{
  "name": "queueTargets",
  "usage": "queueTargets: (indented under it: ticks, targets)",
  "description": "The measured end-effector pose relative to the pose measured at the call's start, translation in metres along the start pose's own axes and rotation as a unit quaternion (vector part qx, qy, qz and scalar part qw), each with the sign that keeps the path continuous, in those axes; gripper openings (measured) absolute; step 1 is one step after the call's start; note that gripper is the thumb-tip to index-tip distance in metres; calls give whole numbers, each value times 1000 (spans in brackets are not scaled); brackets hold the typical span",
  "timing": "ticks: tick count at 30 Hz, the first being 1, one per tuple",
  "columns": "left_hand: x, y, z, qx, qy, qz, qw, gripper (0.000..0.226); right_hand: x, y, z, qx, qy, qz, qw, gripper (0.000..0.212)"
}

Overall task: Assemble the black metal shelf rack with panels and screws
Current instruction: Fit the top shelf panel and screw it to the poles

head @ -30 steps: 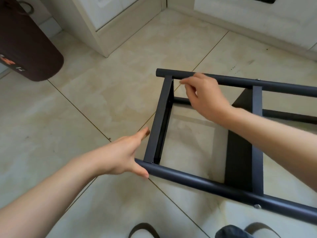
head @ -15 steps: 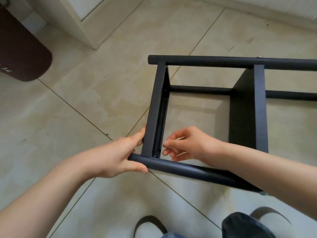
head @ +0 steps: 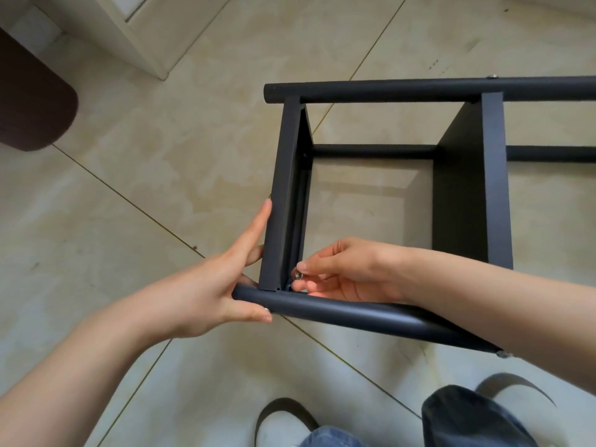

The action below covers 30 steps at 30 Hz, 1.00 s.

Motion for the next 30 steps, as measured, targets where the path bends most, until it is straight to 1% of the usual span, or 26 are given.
queueTargets:
  ticks: [3, 7, 10, 14, 17, 20, 23, 25, 28, 30]
  targets:
    - [2, -1, 1, -3, 2, -2, 1000, 125, -1, -4, -5, -14, -8, 5, 1000, 10]
    - [4, 0, 1, 0, 10, -19, 1000, 126, -5, -14, -11, -31, -9, 17, 999, 4]
    - [5, 0, 2, 2, 6, -3, 1000, 126, -5, -18, -17, -42, -3, 15, 999, 9]
    - [3, -1, 1, 1, 0, 2, 1000, 127, 1, -21, -20, -61, -20, 41, 997, 12]
    - [2, -1, 0, 2, -4, 10, 1000, 127, 3, -21, -22, -65, -16, 55, 996, 13]
    - [1, -2, 0, -2, -15, 21, 1000, 127, 3, -21, -22, -63, -9, 72, 995, 9]
    - [2, -2, 1, -1, -17, 22, 1000, 128, 2, -19, -23, -54, -2, 101, 993, 13]
    - [2, -2, 0, 4, -15, 15, 1000, 127, 2, -20, -23, -63, -9, 110, 992, 15]
    - [2, -1, 0, 8, -7, 6, 1000, 127, 4, -22, -20, -81, -33, 121, 989, 10]
    - [2, 0, 0, 8, -4, -1, 1000, 126, 4, -22, -19, -89, -42, 126, 987, 13]
Point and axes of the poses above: each hand's wrist, its own z-axis away from the middle knuckle, its own y-axis out of the back of the hand, x = y × z, the point moved 7 cm from there along -z, towards the middle knuckle, and after that the axes turned 6 degrees about y, right-handed, at the moved point
